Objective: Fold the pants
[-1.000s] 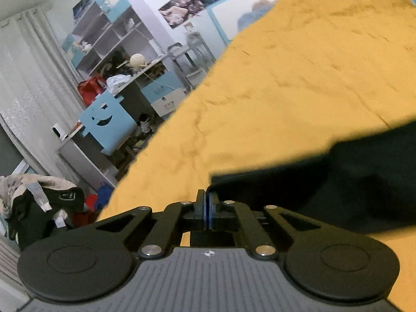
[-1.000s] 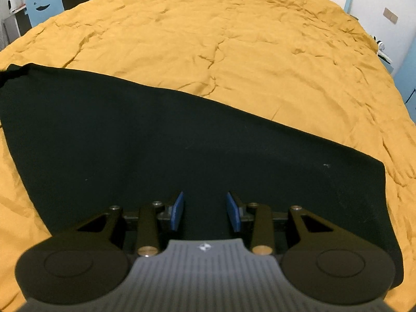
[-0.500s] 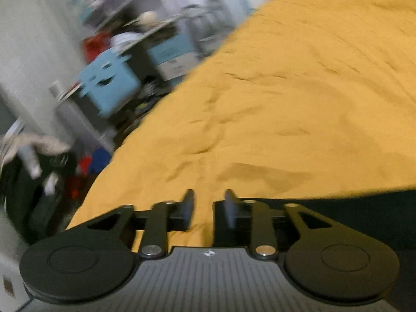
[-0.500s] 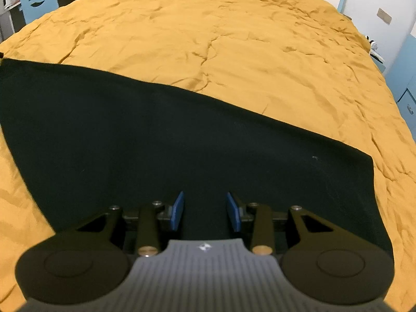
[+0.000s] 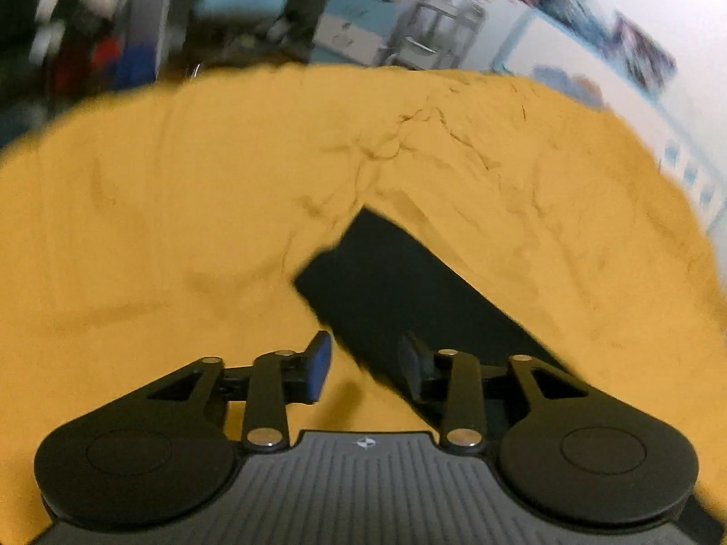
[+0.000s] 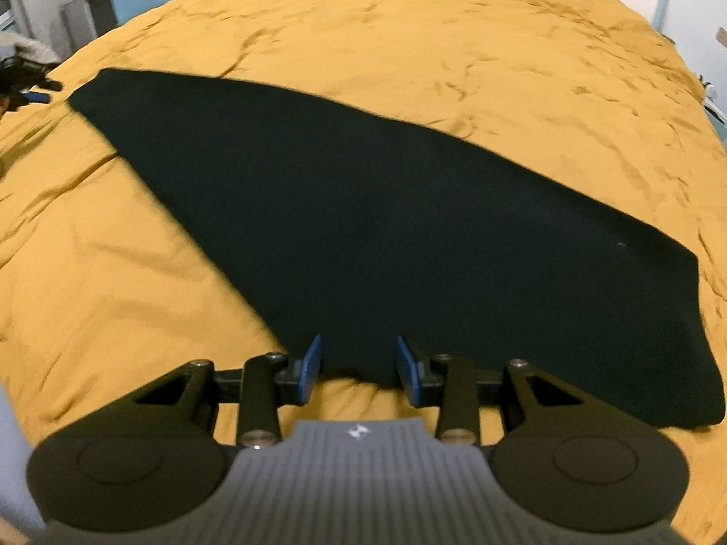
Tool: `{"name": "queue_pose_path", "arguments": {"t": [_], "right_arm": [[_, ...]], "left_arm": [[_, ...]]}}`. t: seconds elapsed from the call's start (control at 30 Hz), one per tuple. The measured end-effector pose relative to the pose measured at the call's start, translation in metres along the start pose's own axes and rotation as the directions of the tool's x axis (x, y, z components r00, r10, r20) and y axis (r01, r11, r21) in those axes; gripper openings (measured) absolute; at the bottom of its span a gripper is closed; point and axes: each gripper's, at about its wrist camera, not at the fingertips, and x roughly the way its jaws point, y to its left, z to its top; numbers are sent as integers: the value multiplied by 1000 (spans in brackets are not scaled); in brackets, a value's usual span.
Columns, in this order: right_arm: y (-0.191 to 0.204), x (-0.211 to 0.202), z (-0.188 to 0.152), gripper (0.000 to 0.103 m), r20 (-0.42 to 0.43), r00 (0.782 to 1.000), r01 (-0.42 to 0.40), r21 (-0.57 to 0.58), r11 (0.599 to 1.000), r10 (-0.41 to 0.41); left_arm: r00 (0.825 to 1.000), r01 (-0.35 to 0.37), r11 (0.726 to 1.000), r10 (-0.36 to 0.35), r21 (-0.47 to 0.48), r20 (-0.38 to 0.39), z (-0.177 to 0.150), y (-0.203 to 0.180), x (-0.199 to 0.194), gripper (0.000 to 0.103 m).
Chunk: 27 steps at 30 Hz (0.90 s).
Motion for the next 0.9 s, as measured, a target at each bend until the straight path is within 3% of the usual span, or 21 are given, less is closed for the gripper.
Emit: {"name": "queue_pose_path", "arguments": {"t": [0.13, 0.23, 0.3, 0.37, 0.47, 0.53, 0.67, 0.8, 0.9], "right_arm": [[7, 3, -1, 38, -5, 1000, 12, -16, 1000, -12], [0, 7, 4, 38, -7, 1000, 31, 22, 999, -31], [-6, 10, 7, 38, -5, 999, 33, 53, 998, -32], [-12, 13, 9, 38, -5, 999, 44, 73, 996, -44], [-21, 17, 11, 38, -6, 998, 65, 99, 993, -65], [-28, 21, 11, 38, -14, 997, 79, 123, 989, -78], [-38, 24, 10, 38, -15, 998, 68, 165, 984, -67], [-44, 21, 9, 38, 5, 997, 73, 157, 985, -74], [-48, 18, 4, 38, 29, 998, 52, 184, 981, -58]], "left_arm": [[996, 92, 973, -90, -213, 21, -12, 33, 0, 52], [988, 152, 916, -138, -372, 62, -17, 54, 10, 55], [985, 170, 887, -149, -429, 82, -18, 60, 20, 55], [985, 168, 877, -137, -450, 101, -16, 59, 32, 55], [988, 147, 882, -106, -448, 115, -14, 51, 48, 53], [989, 128, 894, -85, -428, 117, -11, 42, 56, 45], [993, 70, 922, -29, -381, 113, -6, 24, 61, 10], [976, 75, 959, -15, -273, 216, -5, -10, 33, 8], [959, 80, 990, -45, -116, 281, -6, -56, -2, 8]]}}
